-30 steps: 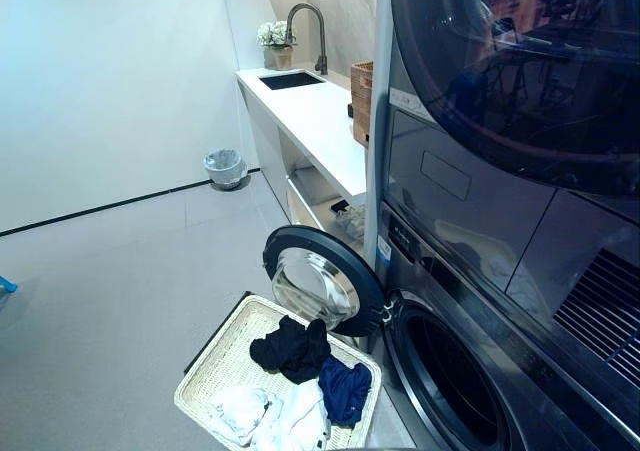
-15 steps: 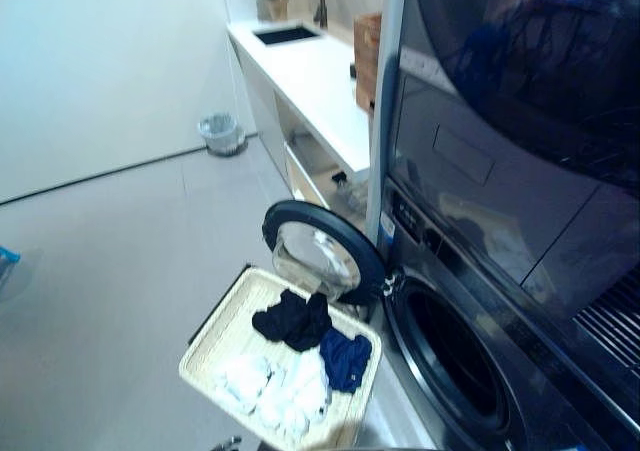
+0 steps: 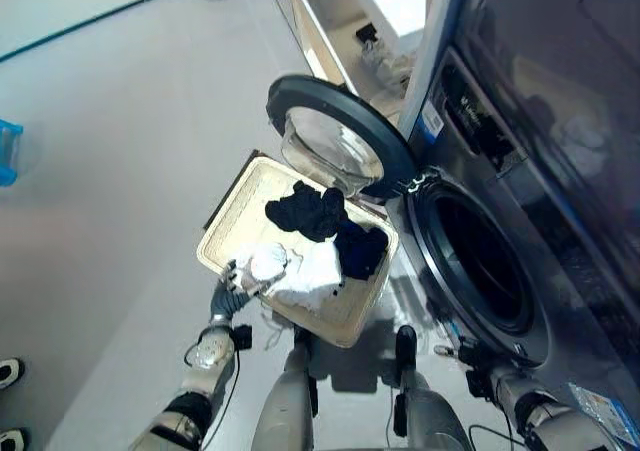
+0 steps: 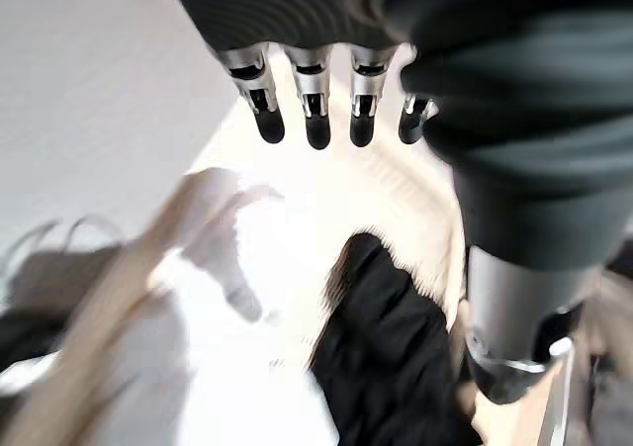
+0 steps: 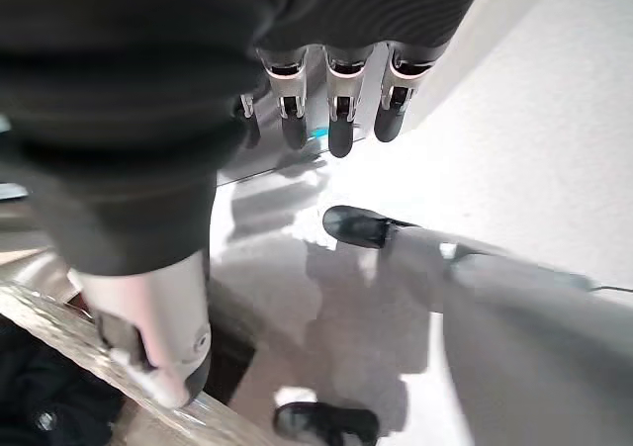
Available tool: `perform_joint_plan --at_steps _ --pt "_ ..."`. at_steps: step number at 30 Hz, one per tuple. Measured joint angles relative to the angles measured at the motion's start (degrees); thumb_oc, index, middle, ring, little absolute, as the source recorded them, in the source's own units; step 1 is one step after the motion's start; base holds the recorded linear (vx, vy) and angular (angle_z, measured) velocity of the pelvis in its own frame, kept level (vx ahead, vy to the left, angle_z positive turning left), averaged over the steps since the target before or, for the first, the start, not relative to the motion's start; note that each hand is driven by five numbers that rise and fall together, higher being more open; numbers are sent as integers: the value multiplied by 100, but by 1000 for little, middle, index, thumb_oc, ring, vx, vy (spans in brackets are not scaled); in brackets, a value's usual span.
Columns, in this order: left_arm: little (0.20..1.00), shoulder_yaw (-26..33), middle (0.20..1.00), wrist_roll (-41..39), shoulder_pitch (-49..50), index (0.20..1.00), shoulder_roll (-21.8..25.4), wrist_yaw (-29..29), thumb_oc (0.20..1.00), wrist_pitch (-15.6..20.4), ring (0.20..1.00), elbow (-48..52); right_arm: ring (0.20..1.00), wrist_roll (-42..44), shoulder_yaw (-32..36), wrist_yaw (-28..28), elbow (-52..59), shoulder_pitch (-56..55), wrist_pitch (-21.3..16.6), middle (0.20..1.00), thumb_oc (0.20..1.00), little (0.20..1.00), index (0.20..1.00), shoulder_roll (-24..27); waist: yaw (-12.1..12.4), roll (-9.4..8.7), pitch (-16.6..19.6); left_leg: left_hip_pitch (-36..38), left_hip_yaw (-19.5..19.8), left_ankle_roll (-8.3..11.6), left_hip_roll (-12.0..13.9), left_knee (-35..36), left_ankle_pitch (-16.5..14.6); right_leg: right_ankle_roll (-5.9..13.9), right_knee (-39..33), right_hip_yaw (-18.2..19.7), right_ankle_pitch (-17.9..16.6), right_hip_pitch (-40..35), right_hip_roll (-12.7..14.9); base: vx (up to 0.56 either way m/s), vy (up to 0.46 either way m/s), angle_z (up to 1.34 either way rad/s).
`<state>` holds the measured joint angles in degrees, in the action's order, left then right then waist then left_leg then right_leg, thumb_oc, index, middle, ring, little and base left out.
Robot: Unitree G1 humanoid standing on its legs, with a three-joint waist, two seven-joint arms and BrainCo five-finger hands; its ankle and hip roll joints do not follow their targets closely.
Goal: Put the clothes into the washing machine.
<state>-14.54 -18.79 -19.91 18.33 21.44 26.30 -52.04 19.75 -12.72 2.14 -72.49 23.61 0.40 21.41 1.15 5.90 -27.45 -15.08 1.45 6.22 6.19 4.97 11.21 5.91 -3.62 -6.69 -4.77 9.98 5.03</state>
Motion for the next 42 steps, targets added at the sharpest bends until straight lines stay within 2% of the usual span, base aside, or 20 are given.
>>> perform_joint_plan --at_steps 1,4,6,11,12,15,19,20,23,26,31,38,42 --pt "1000 0 1000 0 0 1000 0 0 1000 0 1000 0 1000 0 0 0 0 0 0 1000 1000 1000 1000 0 0 0 0 0 0 0 0 0 0 0 0 0 0 0 0 -78 -13 3" --pt "1000 -30 1000 366 -385 1000 142 713 1000 48 1000 226 1000 145 -72 -1 78 326 -53 1000 1000 1000 1000 73 35 -12 -175 -274 10 -16 -23 -93 13 4 348 -4 121 392 45 -71 -36 0" --pt "1000 -84 1000 1108 -677 1000 296 1263 1000 44 1000 354 1000 231 -142 -1 157 397 -116 1000 1000 1000 1000 154 153 -17 -187 -630 21 -16 -22 -243 12 -9 802 0 291 895 64 -43 -47 1" --pt "1000 -416 1000 2583 -1456 1000 937 2374 1000 -74 1000 512 1000 473 -175 -17 201 577 -153 1000 1000 1000 1000 199 140 -144 -238 -1386 84 -15 -105 -649 12 -13 2165 7 865 2058 210 -62 -45 13" --pt "1000 -625 1000 3125 -1592 1000 1198 2662 1000 -143 1000 622 1000 523 -171 -20 280 632 -180 1000 1000 1000 1000 221 142 -186 -240 -1680 89 -1 -146 -803 4 -44 2563 46 1035 2455 270 -34 -2 9" --pt "1000 -938 1000 3977 -1943 1000 1525 3081 1000 -405 1000 728 1000 586 -177 -21 378 798 -190 1000 1000 1000 1000 247 113 -239 -262 -2179 92 56 -154 -1046 32 -135 3115 147 1135 3142 280 -47 -2 -4" --pt "1000 -1373 1000 4554 -2405 1000 1673 3203 1000 -619 1000 705 1000 676 -290 -13 398 896 -229 1000 1000 1000 1000 397 49 -260 -268 -2592 148 107 -137 -1283 -38 -196 3433 163 1200 3596 266 -22 5 0" --pt "1000 -1435 1000 4734 -2638 1000 1688 3209 1000 -709 1000 670 1000 687 -305 -15 394 998 -234 1000 1000 1000 1000 462 -47 -276 -273 -2797 176 113 -140 -1391 -43 -213 3518 170 1190 3789 261 -4 61 -2" --pt "1000 -1888 1000 4820 -3162 1000 1893 3181 1000 -846 1000 419 1000 694 -373 -8 459 1180 -239 1000 1000 1000 1000 546 -160 -388 -311 -3078 147 118 -160 -1551 -61 -218 3620 293 1151 4107 247 3 74 -11" --pt "1000 -2179 1000 5144 -3587 1000 1952 3085 1000 -1003 1000 90 1000 696 -399 -1 506 1250 -243 1000 1000 1000 1000 597 -345 -398 -316 -3220 129 126 -166 -1581 -34 -248 3646 329 1099 4258 245 15 58 -4" --pt "1000 -2688 1000 5180 -4129 1000 2033 2879 1000 -1180 1000 -188 1000 695 -540 47 497 1411 -243 1000 1000 1000 1000 717 -418 -401 -317 -3352 36 126 -150 -1639 -44 -255 3720 430 1087 4455 218 9 49 -7" --pt "1000 -2931 1000 5158 -4821 1000 2065 2591 1000 -1478 1000 -686 1000 757 -635 116 513 1545 -259 1000 1000 1000 1000 734 -515 -419 -314 -3552 43 116 -124 -1680 -65 -267 3765 441 1081 4668 185 0 0 0" --pt "1000 -2926 1000 5042 -4999 1000 2092 2396 1000 -1720 1000 -920 1000 870 -846 117 628 1568 -281 1000 1000 1000 1000 748 -607 -533 -317 -3592 39 137 -112 -1672 -52 -271 3768 451 1080 4719 171 0 0 0"
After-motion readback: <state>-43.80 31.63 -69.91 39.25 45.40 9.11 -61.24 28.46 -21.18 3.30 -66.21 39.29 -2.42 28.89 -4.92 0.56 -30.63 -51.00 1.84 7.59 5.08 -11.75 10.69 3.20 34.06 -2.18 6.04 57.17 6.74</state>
